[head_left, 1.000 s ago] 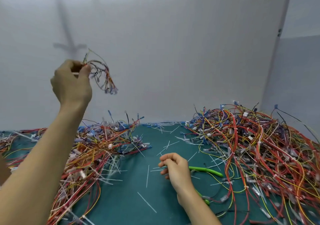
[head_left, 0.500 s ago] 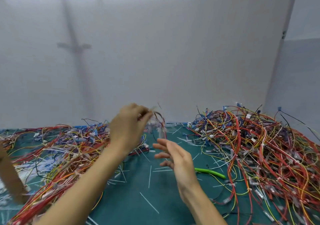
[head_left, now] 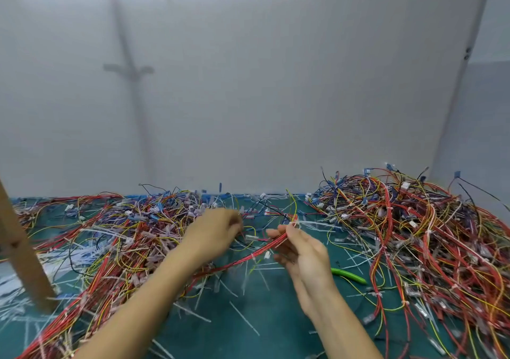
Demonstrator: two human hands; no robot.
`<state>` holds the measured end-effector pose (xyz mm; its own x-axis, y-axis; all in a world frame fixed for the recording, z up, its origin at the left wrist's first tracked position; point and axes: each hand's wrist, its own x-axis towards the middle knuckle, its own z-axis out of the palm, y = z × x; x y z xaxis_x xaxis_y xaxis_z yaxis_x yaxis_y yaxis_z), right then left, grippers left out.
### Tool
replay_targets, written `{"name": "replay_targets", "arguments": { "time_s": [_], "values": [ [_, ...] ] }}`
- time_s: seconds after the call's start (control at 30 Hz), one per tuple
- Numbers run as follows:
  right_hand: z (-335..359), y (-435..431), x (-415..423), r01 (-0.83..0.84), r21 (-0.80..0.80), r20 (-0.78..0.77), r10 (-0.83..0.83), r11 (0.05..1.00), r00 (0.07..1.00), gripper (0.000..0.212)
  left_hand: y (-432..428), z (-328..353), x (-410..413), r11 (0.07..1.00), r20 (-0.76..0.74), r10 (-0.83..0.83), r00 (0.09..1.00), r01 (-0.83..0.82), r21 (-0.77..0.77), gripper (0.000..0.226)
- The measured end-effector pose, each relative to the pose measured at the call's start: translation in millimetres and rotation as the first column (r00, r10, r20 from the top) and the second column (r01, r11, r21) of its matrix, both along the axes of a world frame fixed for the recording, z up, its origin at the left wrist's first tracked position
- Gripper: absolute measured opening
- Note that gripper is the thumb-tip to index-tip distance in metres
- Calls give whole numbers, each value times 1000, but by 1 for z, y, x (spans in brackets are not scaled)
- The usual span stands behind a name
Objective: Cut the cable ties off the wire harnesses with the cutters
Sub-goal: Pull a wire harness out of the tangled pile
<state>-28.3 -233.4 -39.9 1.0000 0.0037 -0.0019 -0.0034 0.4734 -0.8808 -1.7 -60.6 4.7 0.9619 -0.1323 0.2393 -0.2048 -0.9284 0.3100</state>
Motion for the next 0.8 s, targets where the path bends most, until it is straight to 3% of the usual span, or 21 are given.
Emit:
{"name": "replay_targets", "arguments": {
  "time_s": [0.1,0.17,0.27,0.47,0.67,0.8],
  "values": [
    [4,-3,-1,-16,-22,82,18,1000,996,23,15,-10,8,975,-350,-21,937,96,199,28],
    [6,-5,-1,-13,-29,134,17,999,991,25,19,-23,10,917,-438,3,899,172,360,45],
    [11,-13,-1,-5,3,192,4,1000,981,26,31,-38,13,789,-374,60,926,186,586,61],
    [15,-23,1,59,39,216,-67,997,974,30,81,-51,21,708,-158,144,977,10,706,55],
    [11,-19,2,182,-72,261,-157,981,952,29,102,-55,26,693,-40,95,995,-38,720,58],
    [9,-16,3,234,-76,285,-204,969,937,30,102,-52,26,756,-32,85,996,-43,653,59]
  ]
}}
